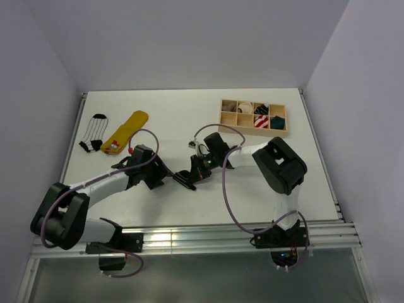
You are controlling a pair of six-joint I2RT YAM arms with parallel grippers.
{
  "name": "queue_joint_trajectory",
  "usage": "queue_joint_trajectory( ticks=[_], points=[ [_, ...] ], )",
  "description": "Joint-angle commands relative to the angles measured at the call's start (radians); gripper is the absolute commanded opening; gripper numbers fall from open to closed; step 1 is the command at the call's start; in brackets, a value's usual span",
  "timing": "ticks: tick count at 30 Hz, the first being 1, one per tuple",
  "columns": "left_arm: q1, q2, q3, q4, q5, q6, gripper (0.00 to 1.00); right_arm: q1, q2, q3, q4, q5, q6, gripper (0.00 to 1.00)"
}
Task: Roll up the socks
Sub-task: Roll the sock at the center of the board.
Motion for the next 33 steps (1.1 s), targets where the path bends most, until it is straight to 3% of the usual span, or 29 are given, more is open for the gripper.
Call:
queue_joint_trajectory(
  ticks=[1, 14, 19, 21, 26, 30, 33],
  points=[
    [-0.02, -0.012, -0.004, 0.079, 0.017, -0.025, 0.64, -0.025, 0.073, 0.013, -0.012, -0.186, 0.081, 0.0],
    [-0.077, 0.133, 0.03, 0.115, 0.001, -0.034, 0.52, -0.049, 0.122, 0.009, 0.014, -0.167, 0.109, 0.02],
    [-0.08, 0.183, 0.036, 0.092, -0.013, -0.023, 0.43, -0.037, 0.035, 0.0, -0.035, -0.067, 0.049, 0.16],
    [-0.08, 0.202, 0.041, 0.083, -0.019, -0.017, 0.41, -0.019, -0.032, -0.014, -0.05, 0.022, 0.017, 0.27],
    [-0.082, 0.223, 0.068, 0.046, -0.02, 0.004, 0.4, 0.058, -0.204, -0.051, -0.107, 0.321, -0.049, 0.4],
    [-0.083, 0.226, 0.09, 0.026, -0.02, 0.021, 0.39, 0.162, -0.303, -0.08, -0.092, 0.639, -0.106, 0.46],
    [-0.085, 0.228, 0.105, 0.01, -0.022, 0.029, 0.38, 0.248, -0.346, -0.099, -0.066, 0.772, -0.147, 0.48]
  ],
)
